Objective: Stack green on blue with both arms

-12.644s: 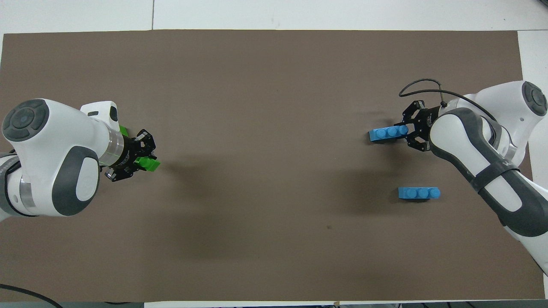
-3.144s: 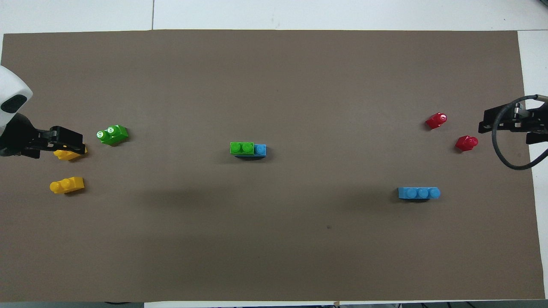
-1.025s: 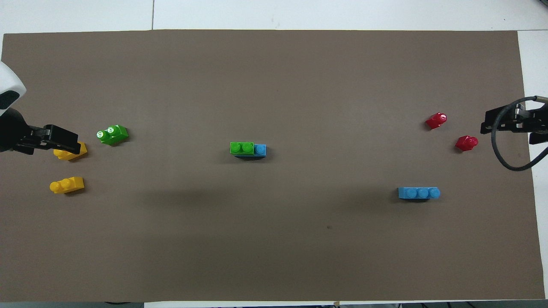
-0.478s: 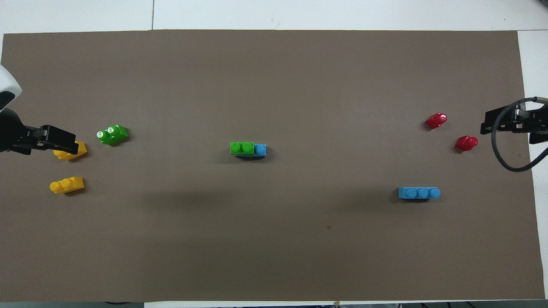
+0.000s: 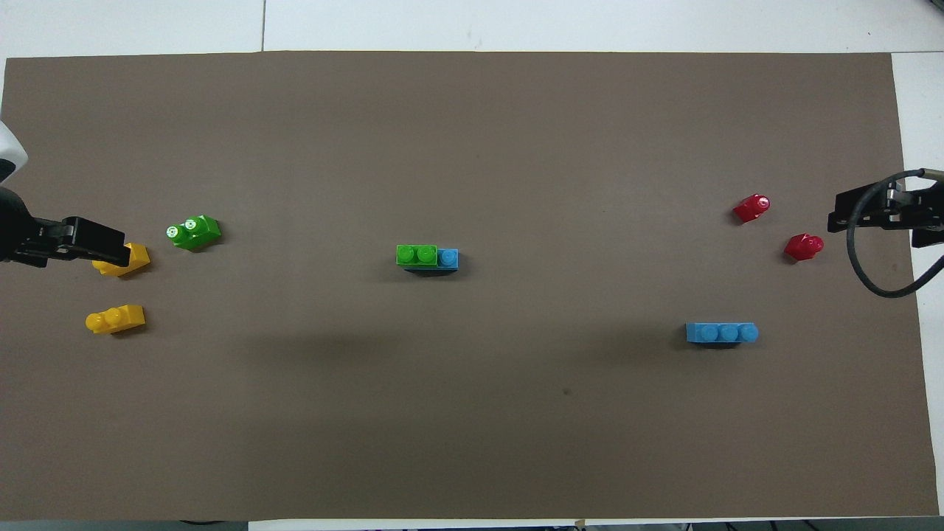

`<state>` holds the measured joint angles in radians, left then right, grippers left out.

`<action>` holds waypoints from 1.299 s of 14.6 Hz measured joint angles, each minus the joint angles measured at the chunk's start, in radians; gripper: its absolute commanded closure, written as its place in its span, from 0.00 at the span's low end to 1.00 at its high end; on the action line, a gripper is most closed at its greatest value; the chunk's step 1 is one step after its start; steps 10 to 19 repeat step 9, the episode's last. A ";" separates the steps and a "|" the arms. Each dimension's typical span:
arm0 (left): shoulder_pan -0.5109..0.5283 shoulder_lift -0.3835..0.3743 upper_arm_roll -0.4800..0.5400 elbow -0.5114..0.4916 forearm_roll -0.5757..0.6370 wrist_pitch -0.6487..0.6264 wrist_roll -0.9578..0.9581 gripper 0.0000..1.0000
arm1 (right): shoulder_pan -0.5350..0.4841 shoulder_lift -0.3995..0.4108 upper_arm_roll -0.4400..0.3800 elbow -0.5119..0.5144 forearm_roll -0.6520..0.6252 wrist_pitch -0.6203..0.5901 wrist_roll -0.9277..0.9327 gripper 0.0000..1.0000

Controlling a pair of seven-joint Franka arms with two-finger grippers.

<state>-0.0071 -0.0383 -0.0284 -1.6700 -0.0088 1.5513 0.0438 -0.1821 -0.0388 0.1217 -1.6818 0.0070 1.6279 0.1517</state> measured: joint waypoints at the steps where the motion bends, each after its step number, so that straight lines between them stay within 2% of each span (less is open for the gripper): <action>1: 0.000 -0.004 0.000 0.000 0.000 0.000 0.000 0.00 | 0.000 0.000 0.000 0.000 0.000 0.000 -0.001 0.00; 19: 0.000 -0.012 0.000 0.000 0.000 0.000 0.000 0.00 | 0.000 0.000 0.000 0.000 0.000 0.000 -0.017 0.00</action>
